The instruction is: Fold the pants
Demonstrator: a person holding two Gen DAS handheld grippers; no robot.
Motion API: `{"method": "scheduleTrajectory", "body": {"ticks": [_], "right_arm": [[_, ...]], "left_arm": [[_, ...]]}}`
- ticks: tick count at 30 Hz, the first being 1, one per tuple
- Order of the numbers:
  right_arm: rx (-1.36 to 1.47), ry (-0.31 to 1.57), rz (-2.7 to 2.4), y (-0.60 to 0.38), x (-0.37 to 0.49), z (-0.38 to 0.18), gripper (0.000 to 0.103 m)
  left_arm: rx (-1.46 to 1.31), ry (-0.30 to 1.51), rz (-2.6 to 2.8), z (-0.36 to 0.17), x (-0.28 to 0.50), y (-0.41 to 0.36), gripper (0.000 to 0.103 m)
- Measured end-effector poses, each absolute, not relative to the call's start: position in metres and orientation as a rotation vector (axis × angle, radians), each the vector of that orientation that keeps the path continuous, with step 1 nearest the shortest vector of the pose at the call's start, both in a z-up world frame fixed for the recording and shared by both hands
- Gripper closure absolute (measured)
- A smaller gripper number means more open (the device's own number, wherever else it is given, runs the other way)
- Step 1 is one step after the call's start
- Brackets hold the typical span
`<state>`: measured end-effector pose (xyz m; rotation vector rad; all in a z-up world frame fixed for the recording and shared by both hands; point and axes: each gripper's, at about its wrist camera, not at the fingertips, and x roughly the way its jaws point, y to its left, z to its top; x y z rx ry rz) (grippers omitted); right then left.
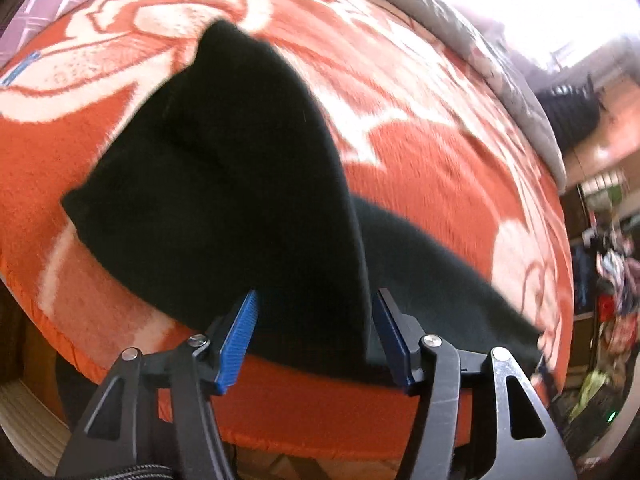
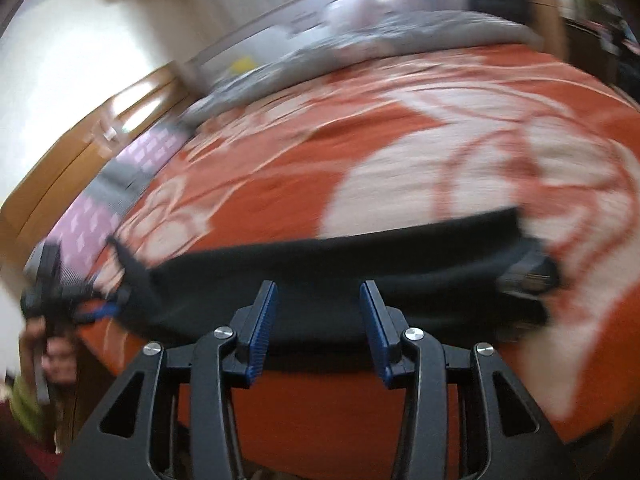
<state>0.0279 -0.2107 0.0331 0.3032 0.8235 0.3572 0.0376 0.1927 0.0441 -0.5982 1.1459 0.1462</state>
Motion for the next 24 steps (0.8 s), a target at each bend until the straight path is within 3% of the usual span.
{"method": "scheduleTrajectory", "body": {"ticks": [9, 13, 15, 17, 20, 21, 23, 24], "right_arm": [[0.076, 0.900, 0.703, -0.085, 0.048, 0.018, 0.057], [-0.043, 0.888, 0.828, -0.032, 0.046, 0.013, 0.043], [-0.087, 0.884, 0.870, -0.013, 0.045, 0.010, 0.043], [-0.158, 0.877, 0.871, 0.009, 0.046, 0.004, 0.043], [-0.270, 0.865, 0.862, 0.035, 0.049, -0.010, 0.043], [-0.304, 0.866, 0.861, 0.041, 0.052, -0.015, 0.046], [-0.371, 0.894, 0.848, 0.048, 0.054, -0.021, 0.089], [-0.372, 0.894, 0.842, 0.047, 0.054, -0.019, 0.089]], "left_arm": [[-0.563, 1.174, 0.307, 0.055, 0.097, 0.210, 0.043], [-0.518, 1.175, 0.381, 0.051, 0.106, 0.220, 0.048], [-0.517, 1.172, 0.383, 0.048, 0.103, 0.227, 0.055], [-0.518, 1.179, 0.380, 0.043, 0.102, 0.230, 0.075], [-0.540, 1.156, 0.348, 0.038, 0.091, 0.237, 0.092], [-0.545, 1.138, 0.336, 0.039, 0.087, 0.238, 0.094], [-0.566, 1.079, 0.288, 0.044, 0.074, 0.244, 0.096], [-0.573, 1.057, 0.272, 0.048, 0.068, 0.245, 0.097]]}}
